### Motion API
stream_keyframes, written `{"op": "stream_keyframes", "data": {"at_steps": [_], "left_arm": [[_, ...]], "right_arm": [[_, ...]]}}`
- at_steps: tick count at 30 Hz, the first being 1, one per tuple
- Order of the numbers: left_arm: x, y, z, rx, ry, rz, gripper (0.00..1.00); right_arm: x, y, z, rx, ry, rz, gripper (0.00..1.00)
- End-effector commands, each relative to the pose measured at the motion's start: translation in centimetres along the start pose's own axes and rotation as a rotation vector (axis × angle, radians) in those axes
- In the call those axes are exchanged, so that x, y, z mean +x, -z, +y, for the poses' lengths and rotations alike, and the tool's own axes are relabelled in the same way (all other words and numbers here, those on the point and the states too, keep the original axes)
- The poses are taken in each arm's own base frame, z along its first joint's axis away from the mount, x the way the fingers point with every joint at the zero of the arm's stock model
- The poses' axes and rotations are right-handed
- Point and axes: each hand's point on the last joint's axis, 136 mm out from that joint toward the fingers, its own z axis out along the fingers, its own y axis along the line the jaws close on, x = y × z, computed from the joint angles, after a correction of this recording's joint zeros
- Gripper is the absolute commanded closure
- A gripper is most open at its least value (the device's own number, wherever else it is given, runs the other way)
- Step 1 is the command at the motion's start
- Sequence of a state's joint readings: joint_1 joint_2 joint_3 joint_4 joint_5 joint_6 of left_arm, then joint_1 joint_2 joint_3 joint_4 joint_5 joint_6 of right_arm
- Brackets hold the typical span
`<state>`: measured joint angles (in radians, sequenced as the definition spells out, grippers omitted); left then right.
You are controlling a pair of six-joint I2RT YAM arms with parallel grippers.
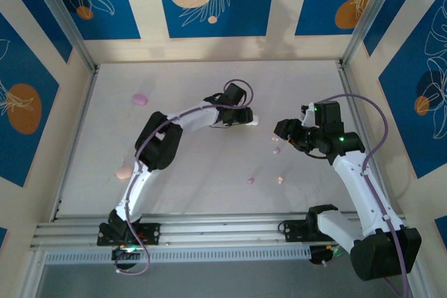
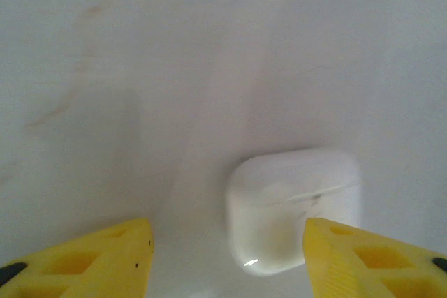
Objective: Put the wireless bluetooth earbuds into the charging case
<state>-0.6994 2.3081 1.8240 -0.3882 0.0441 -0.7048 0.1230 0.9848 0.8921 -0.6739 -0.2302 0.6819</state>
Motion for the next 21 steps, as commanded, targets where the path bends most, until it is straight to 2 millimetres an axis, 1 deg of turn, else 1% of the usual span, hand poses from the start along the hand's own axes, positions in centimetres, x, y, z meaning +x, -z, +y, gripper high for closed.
{"op": "stream_keyframes", "data": {"at_steps": [1,4,7,9,12,13,15,18,21], "left_arm": [[-2.9,6.4,1.7,-0.118,-0.104,-0.085,0.41],[-2.8,10.5,3.2,-0.173,-0.133,-0.156,0.38],[-1.6,14.8,5.9,-0.221,-0.121,-0.229,0.37],[-0.3,17.9,8.4,-0.276,-0.103,-0.277,0.33],[2.0,21.8,12.7,-0.361,-0.042,-0.317,0.29],[2.8,22.7,14.1,-0.389,-0.014,-0.327,0.26],[4.7,25.0,17.7,-0.445,0.074,-0.361,0.22],[7.9,27.1,22.6,-0.499,0.231,-0.383,0.22],[10.8,28.3,26.5,-0.532,0.390,-0.403,0.21]], "right_arm": [[0.6,0.6,0.5,-0.031,0.002,0.017,0.48],[0.8,0.7,0.7,-0.047,0.006,0.013,0.47],[1.1,0.6,0.9,-0.075,0.012,0.020,0.47],[1.3,0.4,1.2,-0.098,0.017,0.031,0.46],[1.4,0.0,1.4,-0.117,0.019,0.053,0.45],[1.4,-0.1,1.5,-0.120,0.020,0.058,0.45],[1.5,-0.3,1.6,-0.126,0.018,0.073,0.45],[1.6,-0.6,1.7,-0.136,0.010,0.094,0.45],[1.8,-0.8,1.7,-0.139,0.006,0.107,0.45]]}}
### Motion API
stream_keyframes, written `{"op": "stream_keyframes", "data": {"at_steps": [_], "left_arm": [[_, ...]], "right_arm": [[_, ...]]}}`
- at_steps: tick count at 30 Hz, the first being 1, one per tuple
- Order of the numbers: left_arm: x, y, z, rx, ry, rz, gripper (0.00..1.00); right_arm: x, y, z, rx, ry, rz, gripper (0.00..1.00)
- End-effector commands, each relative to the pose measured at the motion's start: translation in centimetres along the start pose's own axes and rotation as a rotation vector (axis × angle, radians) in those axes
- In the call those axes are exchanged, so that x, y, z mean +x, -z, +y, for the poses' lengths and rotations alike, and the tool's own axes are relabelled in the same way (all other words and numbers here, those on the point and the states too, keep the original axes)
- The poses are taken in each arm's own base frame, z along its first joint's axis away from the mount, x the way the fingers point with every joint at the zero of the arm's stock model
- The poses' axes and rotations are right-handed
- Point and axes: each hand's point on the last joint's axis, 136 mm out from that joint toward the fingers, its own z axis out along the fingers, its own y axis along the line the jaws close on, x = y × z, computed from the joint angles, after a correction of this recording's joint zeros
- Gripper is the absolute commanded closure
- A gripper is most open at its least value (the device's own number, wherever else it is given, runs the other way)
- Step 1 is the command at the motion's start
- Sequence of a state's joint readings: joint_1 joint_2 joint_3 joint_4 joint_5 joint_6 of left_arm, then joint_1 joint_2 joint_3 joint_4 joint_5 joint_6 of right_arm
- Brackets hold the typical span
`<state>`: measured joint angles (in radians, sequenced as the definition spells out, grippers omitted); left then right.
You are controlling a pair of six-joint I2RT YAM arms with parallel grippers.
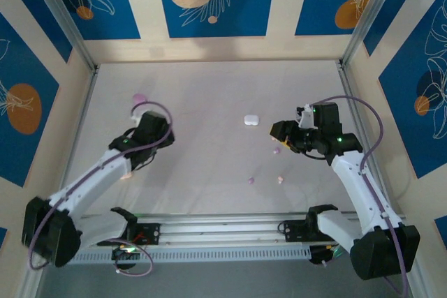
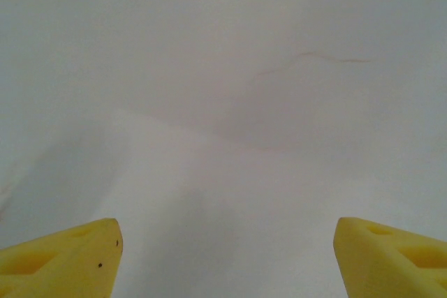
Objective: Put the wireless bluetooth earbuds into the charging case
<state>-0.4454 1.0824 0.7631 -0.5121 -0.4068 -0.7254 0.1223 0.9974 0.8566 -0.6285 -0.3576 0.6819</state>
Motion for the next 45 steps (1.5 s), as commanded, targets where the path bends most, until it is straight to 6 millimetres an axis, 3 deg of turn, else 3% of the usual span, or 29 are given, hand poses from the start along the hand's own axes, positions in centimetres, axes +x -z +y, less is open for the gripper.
{"op": "stream_keyframes", "data": {"at_steps": [1,3,6,12,20,29,45], "left_arm": [[2.0,0.1,5.7,-0.126,0.191,0.009,0.21],[3.4,0.0,8.2,-0.179,0.317,0.023,0.21],[5.0,-0.2,10.2,-0.222,0.445,0.041,0.22],[6.7,-0.5,12.6,-0.317,0.621,0.079,0.22],[8.4,-2.0,13.4,-0.401,0.783,0.161,0.23],[7.8,-4.2,14.0,-0.421,0.831,0.182,0.27],[8.3,-5.8,14.5,-0.457,0.782,0.223,0.52]], "right_arm": [[0.5,-0.1,0.6,-0.039,0.007,0.030,0.45],[0.5,-0.1,0.6,-0.039,0.004,0.030,0.45],[0.6,-0.1,0.6,-0.037,0.001,0.032,0.45],[0.7,0.2,0.6,-0.030,0.001,0.026,0.45],[0.6,0.2,0.6,-0.026,-0.004,0.026,0.45],[0.6,0.3,0.5,-0.016,-0.008,0.025,0.45],[0.6,0.4,0.5,-0.008,-0.013,0.026,0.45]]}}
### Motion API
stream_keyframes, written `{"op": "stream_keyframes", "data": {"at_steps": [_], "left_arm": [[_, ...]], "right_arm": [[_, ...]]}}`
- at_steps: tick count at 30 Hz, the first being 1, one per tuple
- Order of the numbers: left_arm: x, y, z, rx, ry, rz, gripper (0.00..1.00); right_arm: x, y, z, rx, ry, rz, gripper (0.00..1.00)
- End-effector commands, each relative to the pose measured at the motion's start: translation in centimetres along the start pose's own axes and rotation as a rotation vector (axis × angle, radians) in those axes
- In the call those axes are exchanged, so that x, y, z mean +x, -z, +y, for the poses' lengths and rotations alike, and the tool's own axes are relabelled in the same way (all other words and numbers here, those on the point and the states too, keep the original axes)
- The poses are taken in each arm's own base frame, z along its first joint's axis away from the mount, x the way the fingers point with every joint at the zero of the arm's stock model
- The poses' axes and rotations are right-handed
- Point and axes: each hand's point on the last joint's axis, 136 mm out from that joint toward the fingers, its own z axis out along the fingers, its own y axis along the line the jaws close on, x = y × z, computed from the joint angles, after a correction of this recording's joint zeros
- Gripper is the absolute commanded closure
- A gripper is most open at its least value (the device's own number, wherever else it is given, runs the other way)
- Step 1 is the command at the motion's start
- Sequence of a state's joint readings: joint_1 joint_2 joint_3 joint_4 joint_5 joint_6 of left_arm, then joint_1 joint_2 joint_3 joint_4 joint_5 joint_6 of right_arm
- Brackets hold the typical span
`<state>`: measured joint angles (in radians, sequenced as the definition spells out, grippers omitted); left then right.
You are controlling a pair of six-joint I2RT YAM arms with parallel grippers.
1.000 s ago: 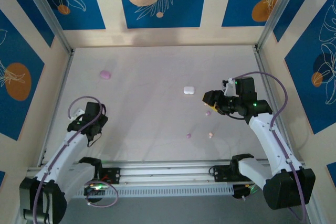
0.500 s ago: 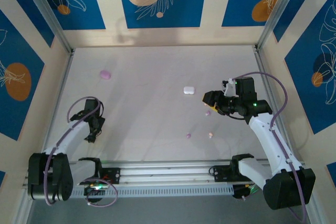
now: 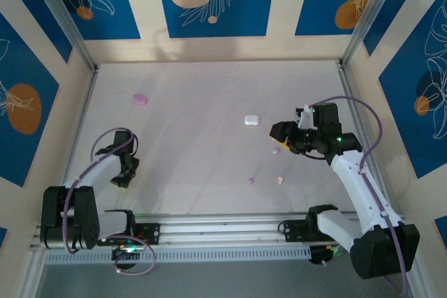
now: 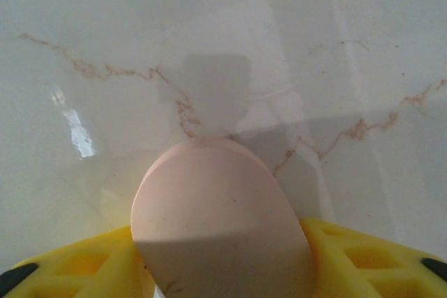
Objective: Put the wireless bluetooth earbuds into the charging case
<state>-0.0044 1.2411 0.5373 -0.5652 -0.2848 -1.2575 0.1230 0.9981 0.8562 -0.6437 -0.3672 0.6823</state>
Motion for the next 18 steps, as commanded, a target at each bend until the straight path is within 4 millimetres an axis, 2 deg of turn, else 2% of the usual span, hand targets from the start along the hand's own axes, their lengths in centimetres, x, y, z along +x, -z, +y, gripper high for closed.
{"op": "stream_keyframes", "data": {"at_steps": [1,6,11,16,18], "left_arm": [[-0.7,-0.1,-1.4,0.039,0.006,-0.012,0.54],[-0.6,-0.2,-1.7,0.043,-0.026,-0.005,0.68],[0.0,0.5,-3.5,0.095,-0.117,0.053,0.73],[2.9,1.7,-5.7,0.152,-0.172,0.123,0.72],[4.8,2.7,-7.1,0.185,-0.212,0.124,0.72]], "right_arm": [[0.3,0.4,0.6,-0.008,-0.005,0.009,0.45],[0.4,0.4,0.6,-0.007,-0.006,0.012,0.45],[0.4,0.4,0.6,-0.007,-0.008,0.010,0.45],[0.4,0.2,0.6,-0.008,-0.011,0.011,0.45],[0.5,0.0,0.5,-0.006,-0.015,0.015,0.45]]}}
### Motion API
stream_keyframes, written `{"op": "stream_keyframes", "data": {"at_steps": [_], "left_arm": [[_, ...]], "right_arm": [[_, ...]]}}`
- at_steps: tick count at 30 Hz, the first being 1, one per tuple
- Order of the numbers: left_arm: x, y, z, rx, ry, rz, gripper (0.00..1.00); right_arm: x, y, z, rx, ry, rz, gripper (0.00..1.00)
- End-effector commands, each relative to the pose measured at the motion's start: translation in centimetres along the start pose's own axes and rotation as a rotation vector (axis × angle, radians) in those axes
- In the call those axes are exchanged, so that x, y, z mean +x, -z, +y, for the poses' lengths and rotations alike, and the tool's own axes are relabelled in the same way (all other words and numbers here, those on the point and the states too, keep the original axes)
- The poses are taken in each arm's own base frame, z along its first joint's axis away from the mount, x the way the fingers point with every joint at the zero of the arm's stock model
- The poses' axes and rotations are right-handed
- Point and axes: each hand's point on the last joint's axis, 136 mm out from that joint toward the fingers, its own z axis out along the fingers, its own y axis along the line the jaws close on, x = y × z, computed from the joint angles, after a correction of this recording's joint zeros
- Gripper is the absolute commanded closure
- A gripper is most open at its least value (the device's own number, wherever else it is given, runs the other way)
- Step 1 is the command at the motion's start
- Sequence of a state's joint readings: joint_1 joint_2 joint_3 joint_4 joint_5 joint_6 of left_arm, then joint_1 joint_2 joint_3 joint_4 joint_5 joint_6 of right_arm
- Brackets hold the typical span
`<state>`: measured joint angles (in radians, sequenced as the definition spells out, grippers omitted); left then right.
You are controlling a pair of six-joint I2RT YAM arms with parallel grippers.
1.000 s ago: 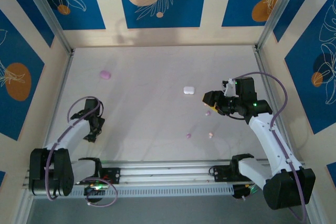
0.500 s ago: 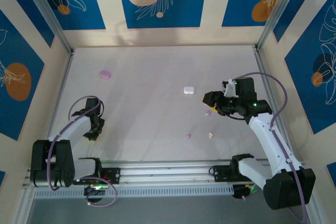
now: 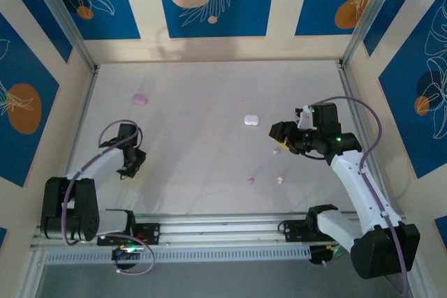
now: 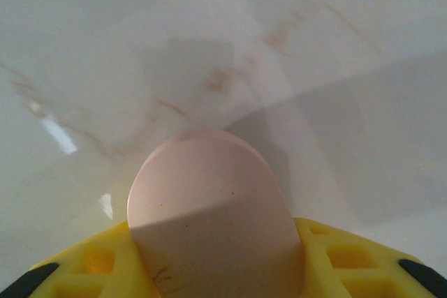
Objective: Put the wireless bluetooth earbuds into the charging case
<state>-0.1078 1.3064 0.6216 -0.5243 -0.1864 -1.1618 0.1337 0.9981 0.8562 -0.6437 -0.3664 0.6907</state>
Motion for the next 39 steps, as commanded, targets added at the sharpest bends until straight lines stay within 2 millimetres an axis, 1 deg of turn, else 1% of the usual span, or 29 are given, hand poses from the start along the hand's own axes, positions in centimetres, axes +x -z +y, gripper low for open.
{"op": "stream_keyframes", "data": {"at_steps": [1,4,7,9,12,15,18,21,24,26,28,31,34,35,38,39], "left_arm": [[2.7,1.3,-3.8,0.076,-0.055,0.031,0.72],[6.2,2.2,-6.9,0.107,-0.137,0.044,0.72],[10.3,2.9,-9.7,0.127,-0.203,0.078,0.72],[13.5,3.4,-11.4,0.145,-0.252,0.104,0.72],[18.0,4.0,-13.1,0.172,-0.307,0.146,0.72],[21.5,4.5,-13.7,0.192,-0.318,0.178,0.72],[23.9,4.8,-13.8,0.203,-0.312,0.209,0.71],[24.8,5.0,-13.9,0.212,-0.316,0.210,0.68],[25.1,4.6,-13.7,0.206,-0.311,0.219,0.66],[25.1,4.5,-13.6,0.214,-0.308,0.219,0.62],[24.9,4.7,-13.6,0.226,-0.309,0.211,0.58],[24.5,4.9,-13.6,0.239,-0.312,0.198,0.56],[24.2,5.1,-13.5,0.254,-0.317,0.191,0.47],[24.0,5.2,-13.4,0.259,-0.321,0.187,0.47],[23.1,5.8,-13.3,0.282,-0.324,0.165,0.39],[22.8,6.1,-13.2,0.292,-0.331,0.152,0.38]], "right_arm": [[0.3,0.1,0.3,-0.004,-0.013,0.008,0.45],[0.5,0.0,0.2,0.003,-0.014,0.011,0.45],[0.6,0.1,0.1,0.013,-0.013,0.010,0.45],[0.8,0.1,0.0,0.021,-0.011,0.012,0.45],[1.0,0.1,-0.3,0.032,-0.014,0.009,0.45],[1.3,0.0,-0.7,0.044,-0.016,0.008,0.45],[1.5,-0.3,-1.1,0.055,-0.019,0.014,0.45],[1.7,-0.6,-1.3,0.061,-0.020,0.024,0.45],[2.0,-1.3,-1.5,0.073,-0.021,0.045,0.45],[2.3,-1.8,-1.6,0.083,-0.020,0.062,0.45],[2.6,-2.3,-1.7,0.097,-0.016,0.076,0.45],[3.1,-3.2,-1.8,0.120,-0.010,0.100,0.45],[3.5,-4.0,-1.8,0.146,0.003,0.121,0.46],[3.6,-4.3,-1.7,0.156,0.012,0.126,0.45],[4.0,-5.3,-1.4,0.184,0.033,0.144,0.46],[4.1,-5.6,-1.3,0.195,0.042,0.150,0.46]]}}
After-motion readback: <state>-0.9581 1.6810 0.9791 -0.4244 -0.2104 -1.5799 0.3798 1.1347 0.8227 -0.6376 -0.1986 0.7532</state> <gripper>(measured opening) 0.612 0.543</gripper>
